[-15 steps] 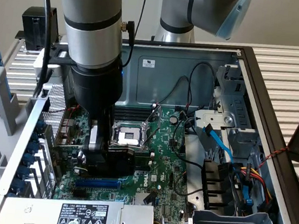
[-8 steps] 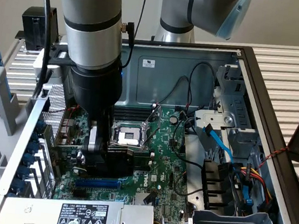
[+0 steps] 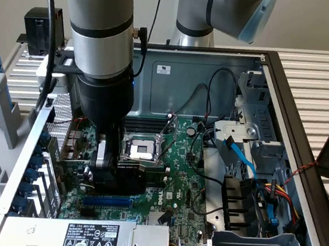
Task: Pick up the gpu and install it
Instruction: 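Insert the gpu into the slot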
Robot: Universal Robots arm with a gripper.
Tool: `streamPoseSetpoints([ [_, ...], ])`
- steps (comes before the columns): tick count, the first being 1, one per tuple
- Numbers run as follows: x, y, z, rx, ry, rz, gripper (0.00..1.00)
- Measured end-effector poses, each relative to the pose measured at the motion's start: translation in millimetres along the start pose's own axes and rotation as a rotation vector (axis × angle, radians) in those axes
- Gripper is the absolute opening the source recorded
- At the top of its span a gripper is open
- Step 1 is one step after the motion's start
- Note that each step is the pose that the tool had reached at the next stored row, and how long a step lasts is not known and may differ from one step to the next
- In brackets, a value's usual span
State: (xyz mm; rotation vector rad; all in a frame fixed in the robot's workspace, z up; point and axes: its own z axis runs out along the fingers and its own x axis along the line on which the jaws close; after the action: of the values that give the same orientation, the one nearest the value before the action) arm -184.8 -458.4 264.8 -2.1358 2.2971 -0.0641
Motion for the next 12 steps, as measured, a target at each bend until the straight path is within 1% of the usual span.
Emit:
streamPoseSetpoints([
  [1, -0.1, 0.1, 0.8, -0.0015, 0.0000, 0.000, 0.27],
  [3, 0.0, 0.3, 1.3, -0.0063, 0.0007, 0.000, 0.27],
  [6, -0.1, 0.3, 2.0, -0.0067, 0.0005, 0.001, 0.27],
  [8, -0.1, 0.3, 2.8, -0.0095, 0.0008, 0.001, 0.27],
  [12, -0.1, 0.4, 4.1, -0.0179, 0.0012, 0.000, 0.27],
])
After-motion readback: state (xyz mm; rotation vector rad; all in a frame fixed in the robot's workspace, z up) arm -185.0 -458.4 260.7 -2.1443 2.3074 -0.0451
